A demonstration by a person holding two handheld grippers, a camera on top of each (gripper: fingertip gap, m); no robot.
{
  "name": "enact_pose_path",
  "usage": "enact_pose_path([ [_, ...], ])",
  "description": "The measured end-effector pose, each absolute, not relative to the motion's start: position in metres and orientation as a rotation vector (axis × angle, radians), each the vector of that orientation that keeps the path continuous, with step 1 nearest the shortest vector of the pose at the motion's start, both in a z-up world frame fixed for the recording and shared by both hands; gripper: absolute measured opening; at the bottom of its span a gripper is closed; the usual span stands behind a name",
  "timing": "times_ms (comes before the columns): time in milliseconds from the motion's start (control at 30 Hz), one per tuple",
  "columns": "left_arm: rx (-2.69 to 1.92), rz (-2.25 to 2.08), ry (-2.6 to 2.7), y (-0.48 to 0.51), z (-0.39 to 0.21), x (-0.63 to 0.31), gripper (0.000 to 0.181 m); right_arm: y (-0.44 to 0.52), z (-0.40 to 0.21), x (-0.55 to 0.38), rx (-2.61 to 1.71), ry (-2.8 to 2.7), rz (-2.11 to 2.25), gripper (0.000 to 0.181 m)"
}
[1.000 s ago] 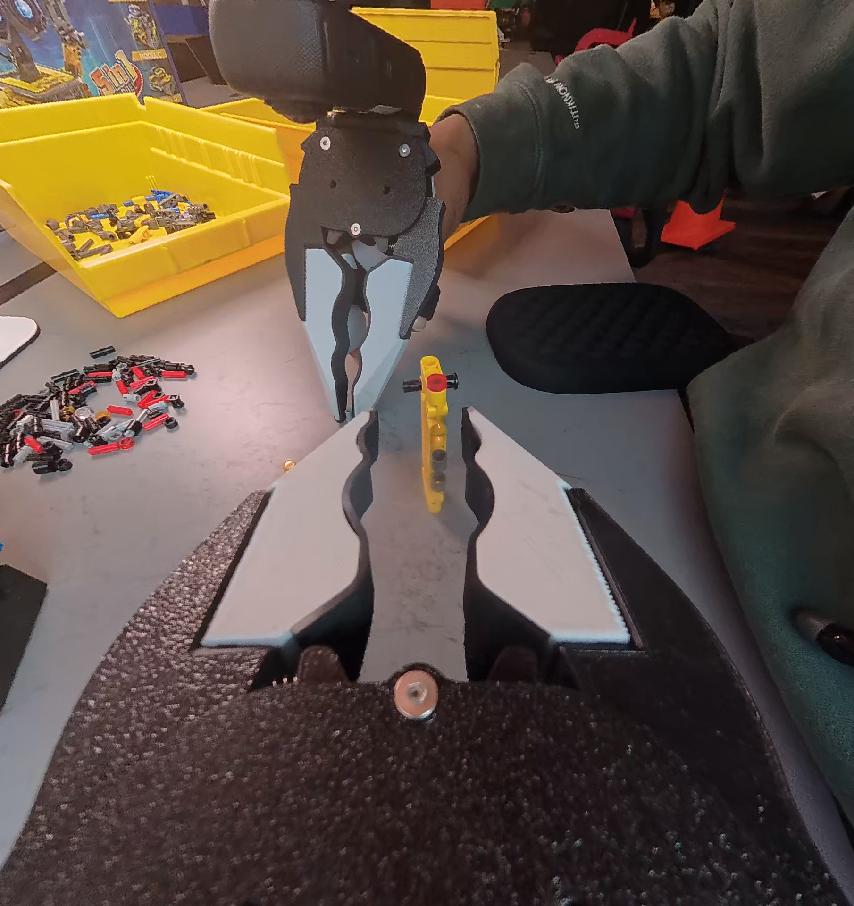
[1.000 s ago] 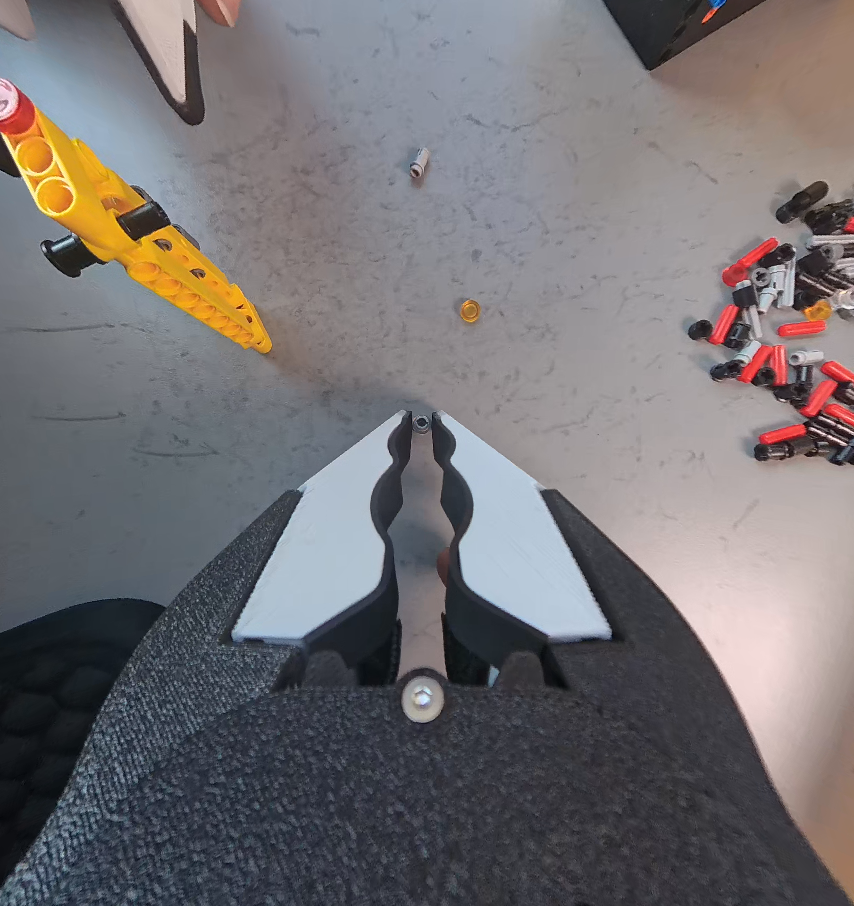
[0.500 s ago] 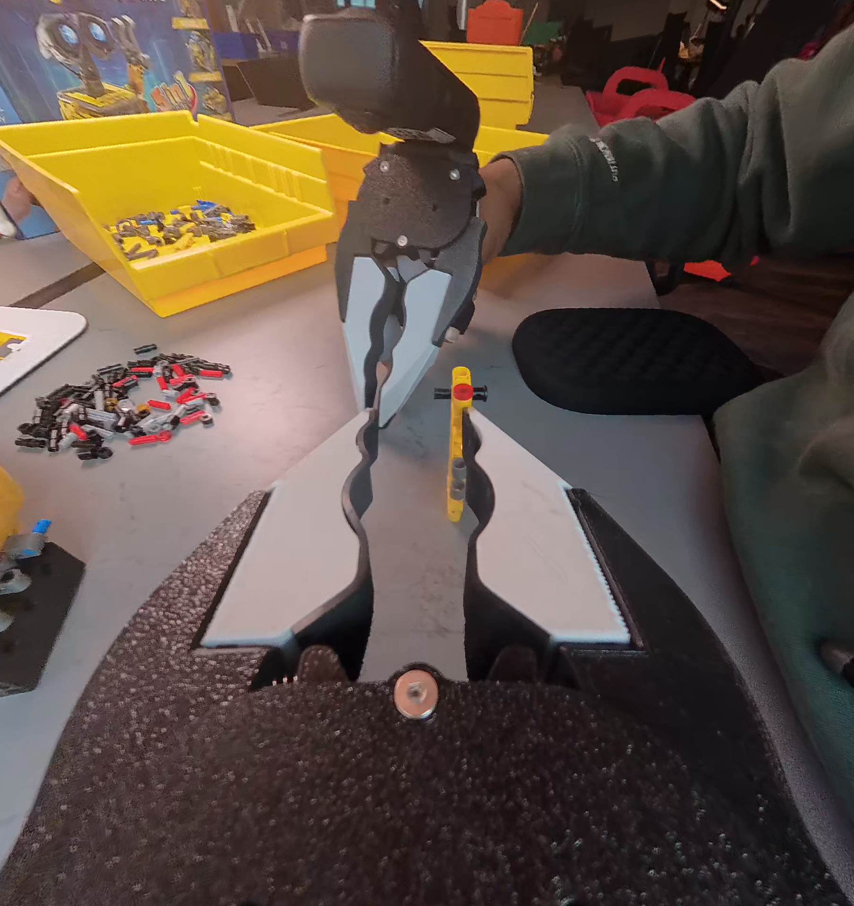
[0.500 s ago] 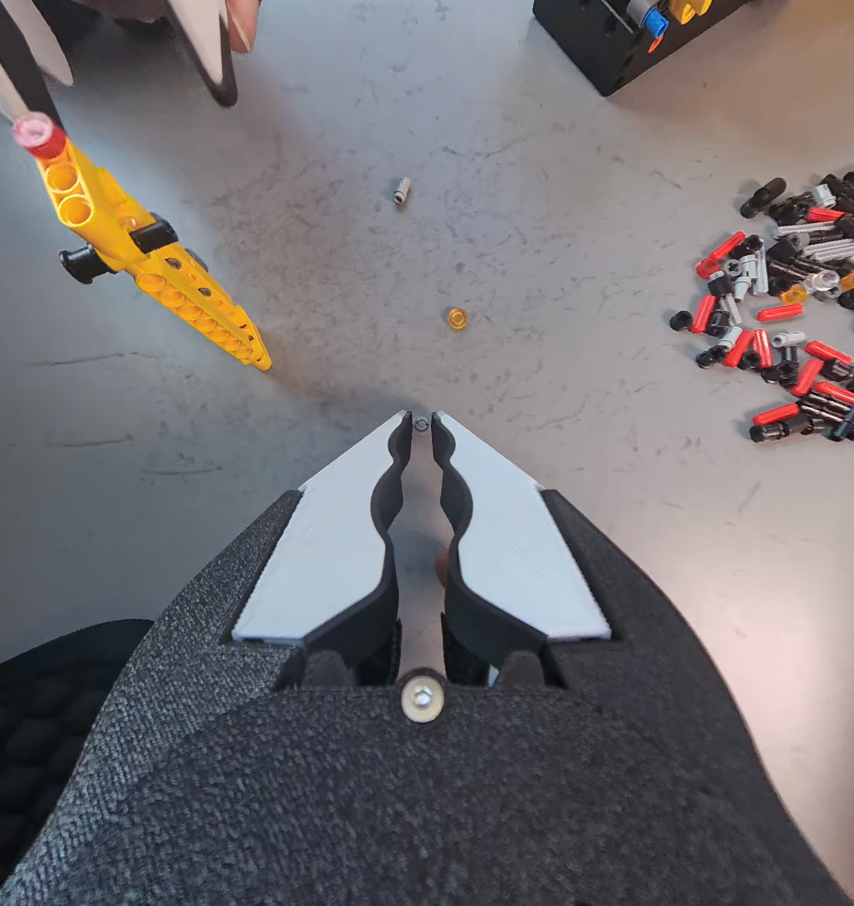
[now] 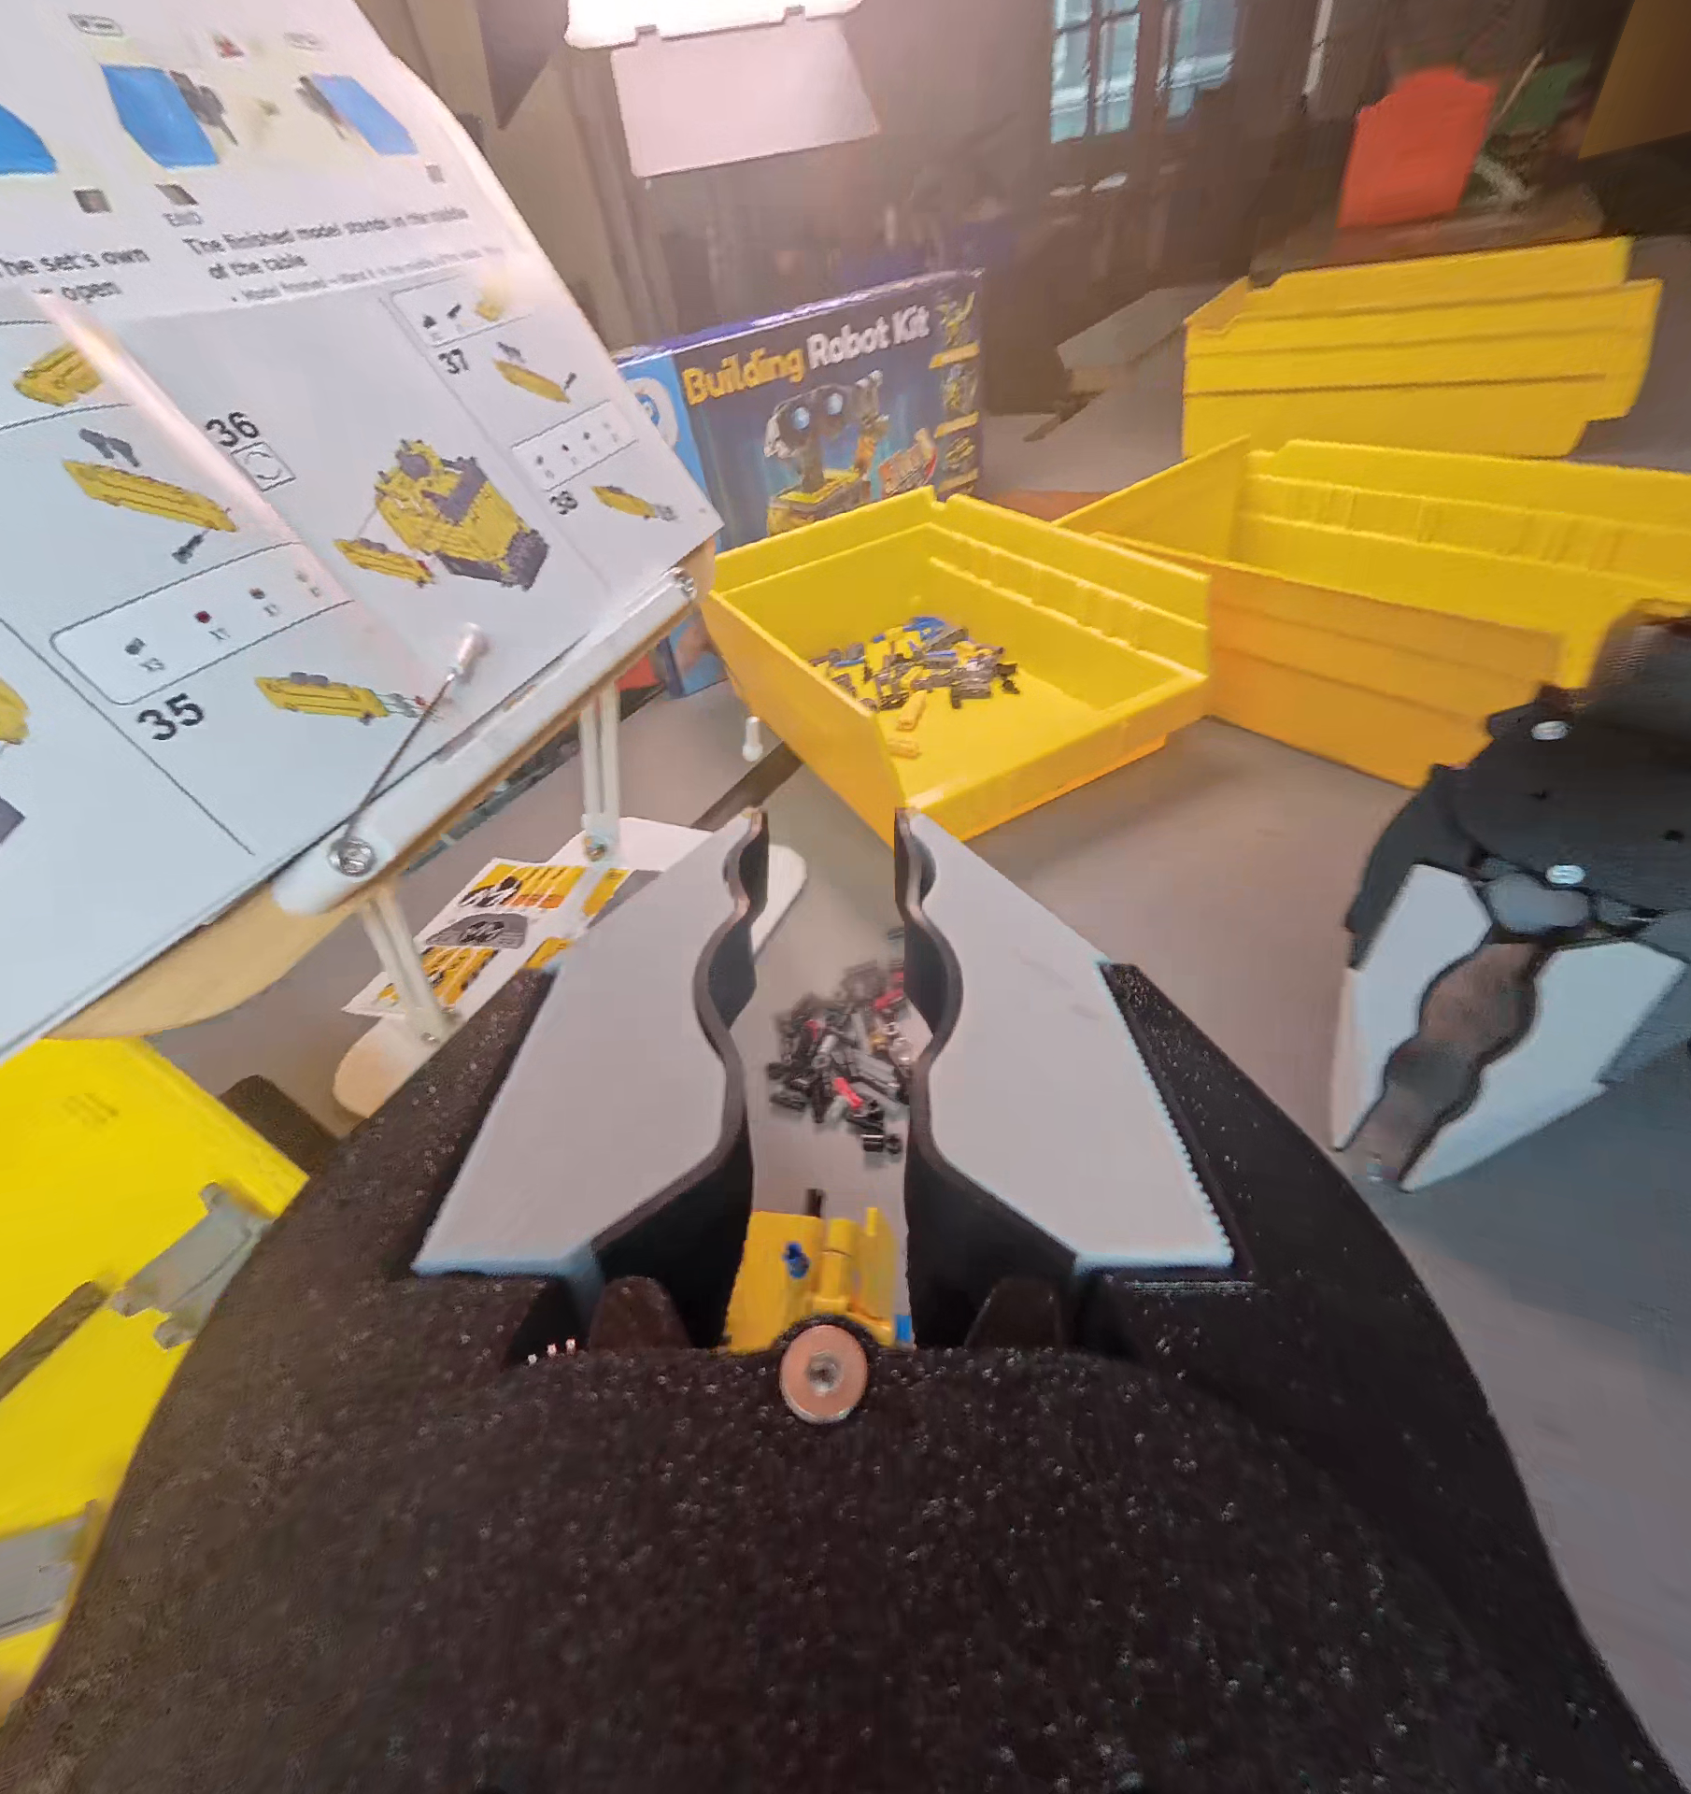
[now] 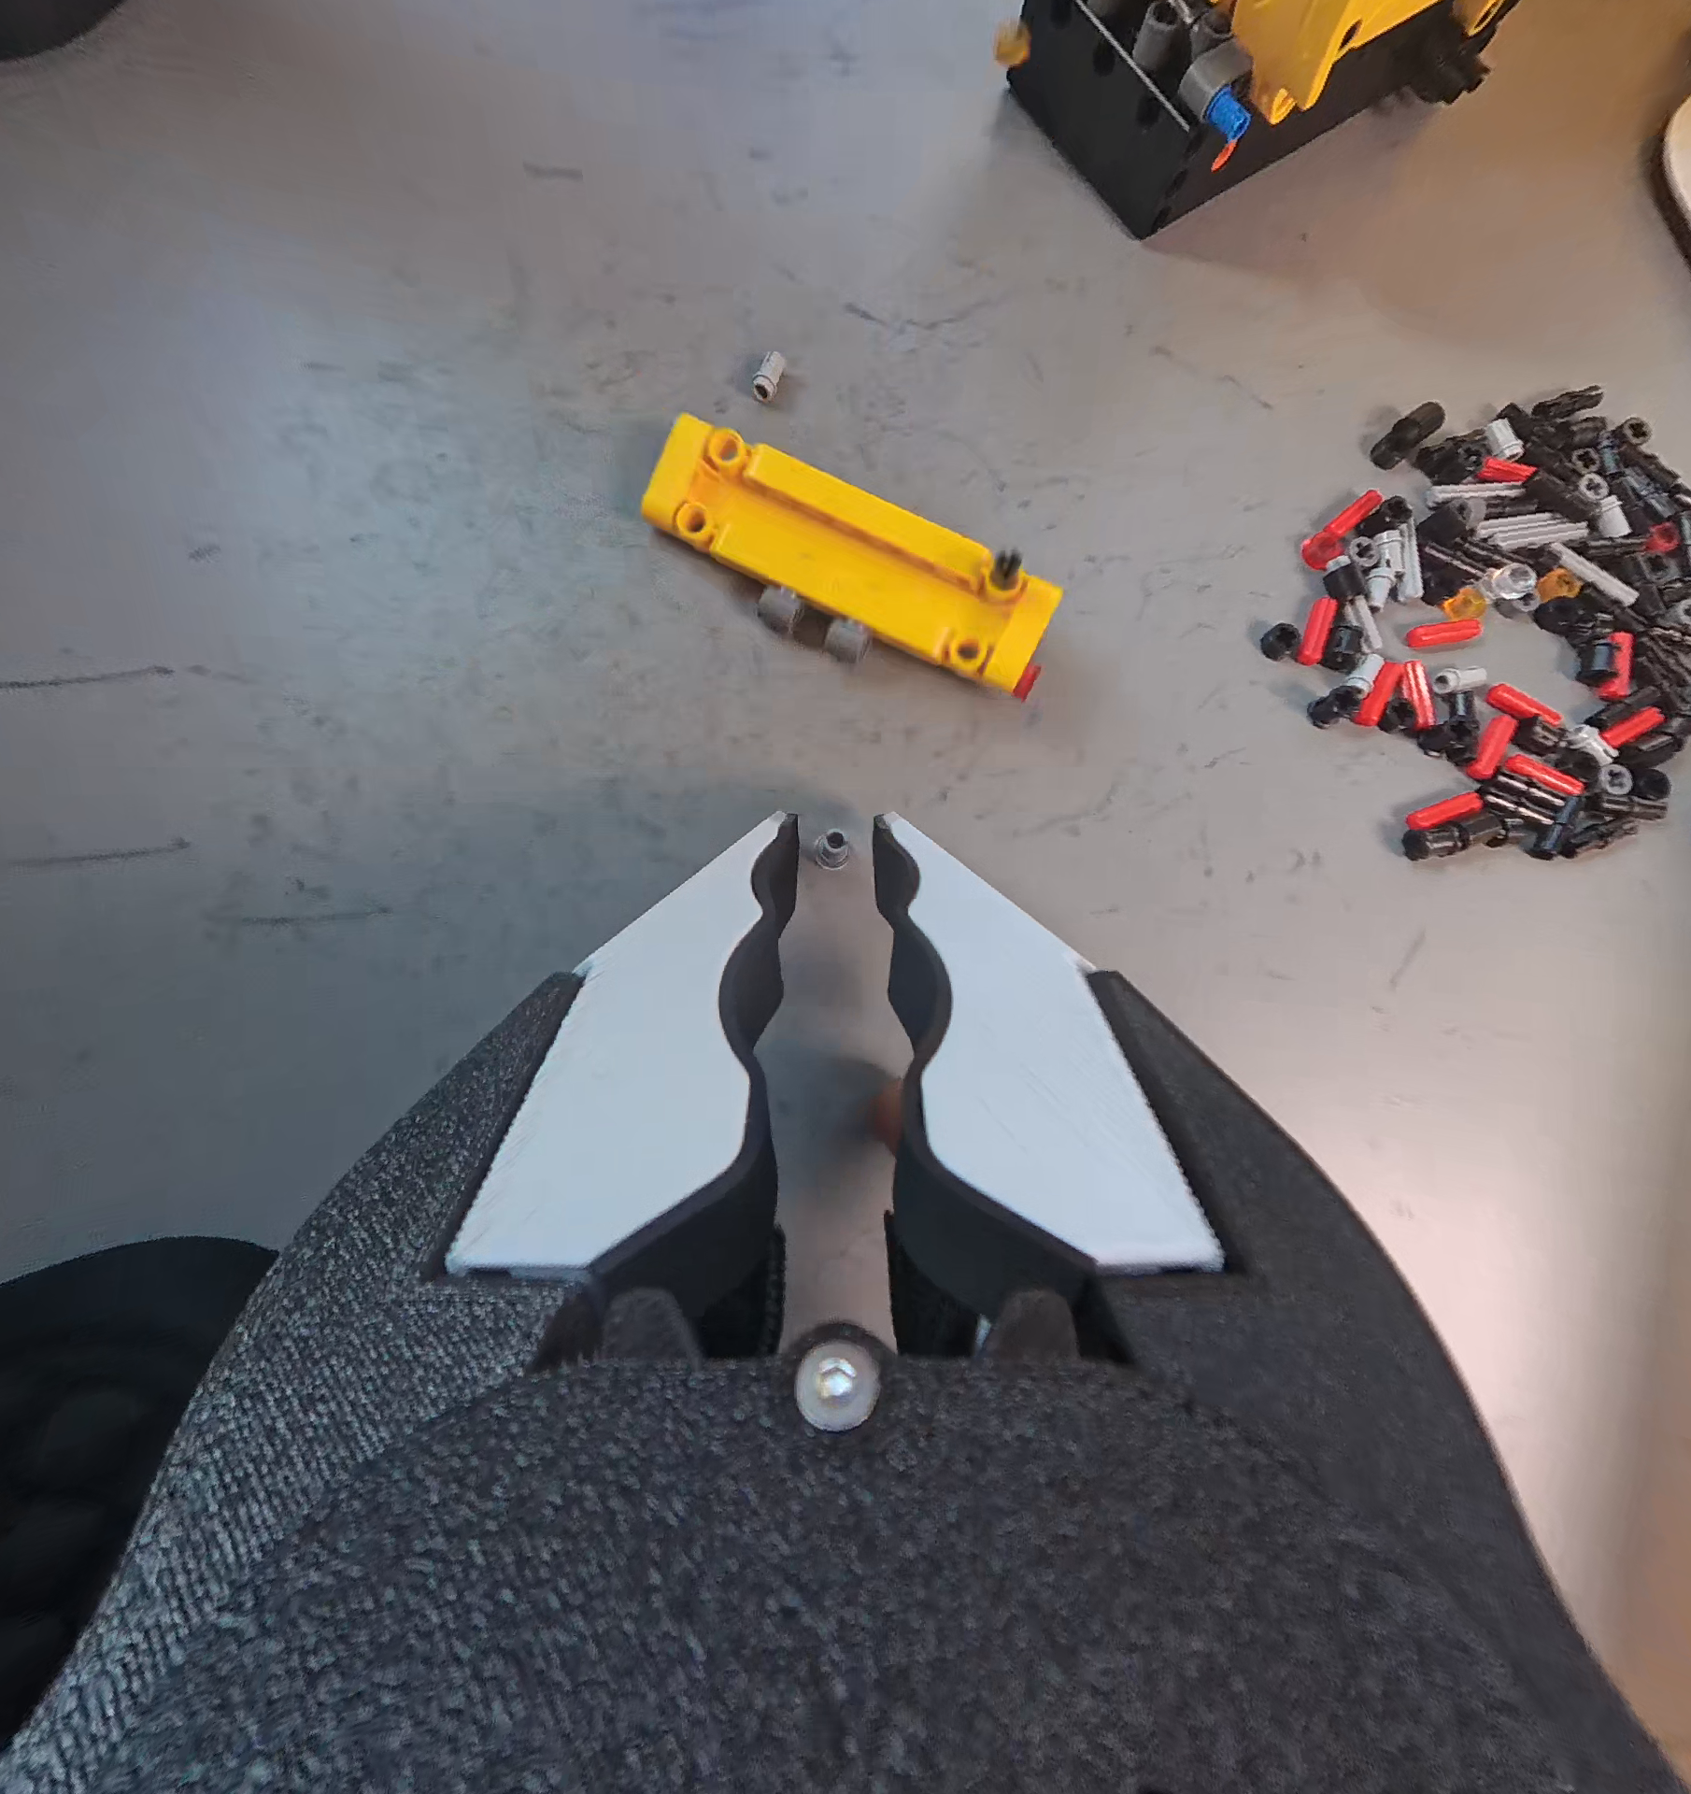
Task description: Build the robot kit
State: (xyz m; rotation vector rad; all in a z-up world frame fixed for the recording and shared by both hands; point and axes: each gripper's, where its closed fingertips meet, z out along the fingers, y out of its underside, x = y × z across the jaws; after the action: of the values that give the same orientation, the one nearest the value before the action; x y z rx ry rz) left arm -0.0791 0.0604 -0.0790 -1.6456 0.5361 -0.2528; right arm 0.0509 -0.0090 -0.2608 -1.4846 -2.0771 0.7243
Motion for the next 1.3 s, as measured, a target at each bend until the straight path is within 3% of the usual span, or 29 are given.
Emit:
enact_pose_path([
  [533,-1.85,0.369,0.646,0.174,-0.062,-0.174,0.024,0.036,-0.227,0.052,-1.48,-1.735,0.777,0.019],
  [733,-1.851,0.415,0.766,0.195,-0.071,-0.173,0.021,0.047,-0.222,0.049,-1.459,-1.646,0.729,0.019],
  [800,-1.769,0.392,0.814,0.192,-0.062,-0.158,0.008,0.046,-0.222,0.049,-1.456,-1.65,0.725,0.019],
  [1033,-1.82,0.486,0.931,0.197,-0.088,-0.147,0.01,0.044,-0.227,0.048,-1.46,-1.663,0.724,0.019],
  [1100,-1.818,0.504,0.922,0.2,-0.088,-0.15,0.001,0.044,-0.228,0.049,-1.45,-1.672,0.707,0.019],
  [1300,-1.858,0.48,1.067,0.195,-0.099,-0.145,0.001,0.043,-0.229,0.048,-1.449,-1.678,0.712,0.019],
])
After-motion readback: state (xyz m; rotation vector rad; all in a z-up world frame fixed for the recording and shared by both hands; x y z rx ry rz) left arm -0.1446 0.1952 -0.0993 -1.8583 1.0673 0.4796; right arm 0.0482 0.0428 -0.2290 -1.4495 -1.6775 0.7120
